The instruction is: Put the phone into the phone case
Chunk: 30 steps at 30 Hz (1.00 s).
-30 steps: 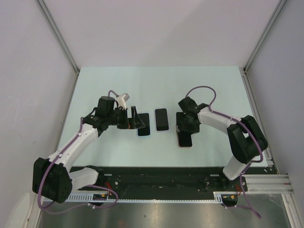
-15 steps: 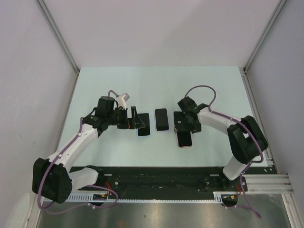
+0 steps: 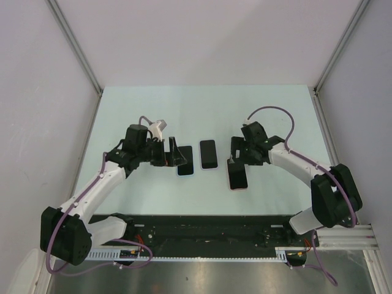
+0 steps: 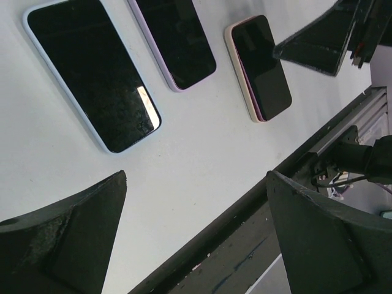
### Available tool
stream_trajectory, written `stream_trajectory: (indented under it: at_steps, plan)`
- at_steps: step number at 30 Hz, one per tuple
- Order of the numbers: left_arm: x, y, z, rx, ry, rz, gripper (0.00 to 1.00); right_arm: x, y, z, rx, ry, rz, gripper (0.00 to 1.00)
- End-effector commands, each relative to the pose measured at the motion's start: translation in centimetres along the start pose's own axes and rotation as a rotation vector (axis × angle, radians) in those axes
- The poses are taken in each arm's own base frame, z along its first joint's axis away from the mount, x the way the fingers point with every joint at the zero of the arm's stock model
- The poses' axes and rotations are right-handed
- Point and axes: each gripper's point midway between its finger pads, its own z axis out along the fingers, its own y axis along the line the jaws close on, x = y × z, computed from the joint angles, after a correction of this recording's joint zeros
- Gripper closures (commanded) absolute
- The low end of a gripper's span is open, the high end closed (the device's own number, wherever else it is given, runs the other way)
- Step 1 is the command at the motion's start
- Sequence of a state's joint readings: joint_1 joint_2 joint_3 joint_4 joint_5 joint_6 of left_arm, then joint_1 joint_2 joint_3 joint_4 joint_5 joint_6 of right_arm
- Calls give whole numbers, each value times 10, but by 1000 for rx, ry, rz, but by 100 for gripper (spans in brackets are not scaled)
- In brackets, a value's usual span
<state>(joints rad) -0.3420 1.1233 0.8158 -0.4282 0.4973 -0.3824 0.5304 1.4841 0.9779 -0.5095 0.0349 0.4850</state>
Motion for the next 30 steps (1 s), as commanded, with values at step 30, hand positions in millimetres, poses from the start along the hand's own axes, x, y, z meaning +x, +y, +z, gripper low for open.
stream_trajectory:
  at_steps: [30]
  plan:
    - [54,-51,63,105,108,-57,20,93,6,30,-264,303,-164,33]
